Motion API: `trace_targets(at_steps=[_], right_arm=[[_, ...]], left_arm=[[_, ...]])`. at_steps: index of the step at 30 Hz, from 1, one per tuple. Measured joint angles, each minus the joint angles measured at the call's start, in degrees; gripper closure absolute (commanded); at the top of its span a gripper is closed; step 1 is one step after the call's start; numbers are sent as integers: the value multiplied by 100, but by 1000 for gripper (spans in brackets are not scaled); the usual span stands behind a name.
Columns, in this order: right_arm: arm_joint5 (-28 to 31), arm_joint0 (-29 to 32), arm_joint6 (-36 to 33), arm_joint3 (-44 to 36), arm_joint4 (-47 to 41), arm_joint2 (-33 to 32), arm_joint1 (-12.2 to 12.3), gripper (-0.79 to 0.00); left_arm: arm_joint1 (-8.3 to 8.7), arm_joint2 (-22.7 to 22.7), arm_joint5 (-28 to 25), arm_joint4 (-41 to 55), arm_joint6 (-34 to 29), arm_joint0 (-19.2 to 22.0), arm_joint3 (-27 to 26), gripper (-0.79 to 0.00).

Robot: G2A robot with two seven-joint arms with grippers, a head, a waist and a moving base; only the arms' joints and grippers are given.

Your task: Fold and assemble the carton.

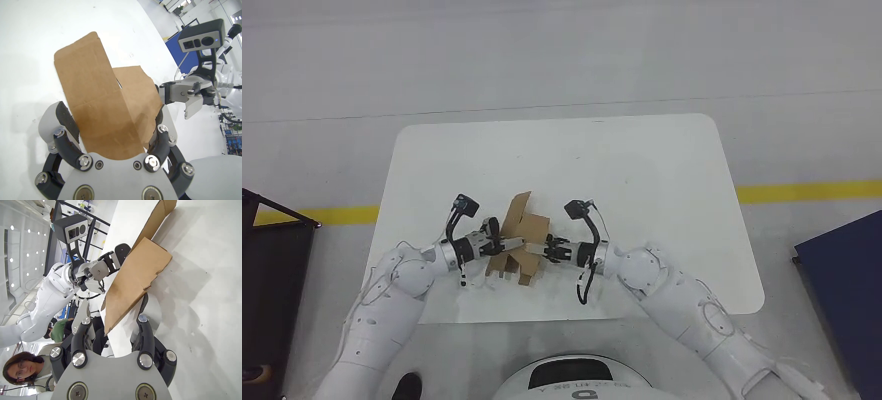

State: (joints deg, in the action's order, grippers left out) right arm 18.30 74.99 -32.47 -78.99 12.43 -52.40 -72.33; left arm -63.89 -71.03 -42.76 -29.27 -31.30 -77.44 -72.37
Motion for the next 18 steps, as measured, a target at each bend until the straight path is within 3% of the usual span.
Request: trace_targets(at_steps=[8, 9, 11, 13, 18], right_arm=[[-42, 68, -63, -23, -70, -70, 30, -477], [-62, 38, -99, 1, -91, -38, 21, -443], [-87, -21, -134, 55, -121, 14, 3, -268], [-127, -108, -117, 149, -97, 64, -17, 0], [-72, -184, 37, 251, -7, 57, -26, 0]], left_arm=[[13, 79, -73, 108, -13, 81, 39, -785], [15, 93, -85, 119, -2, 90, 43, -785], [18, 109, -103, 129, 8, 102, 54, -785], [25, 113, -116, 144, 24, 109, 72, -785], [57, 48, -136, 148, 94, 92, 126, -785]])
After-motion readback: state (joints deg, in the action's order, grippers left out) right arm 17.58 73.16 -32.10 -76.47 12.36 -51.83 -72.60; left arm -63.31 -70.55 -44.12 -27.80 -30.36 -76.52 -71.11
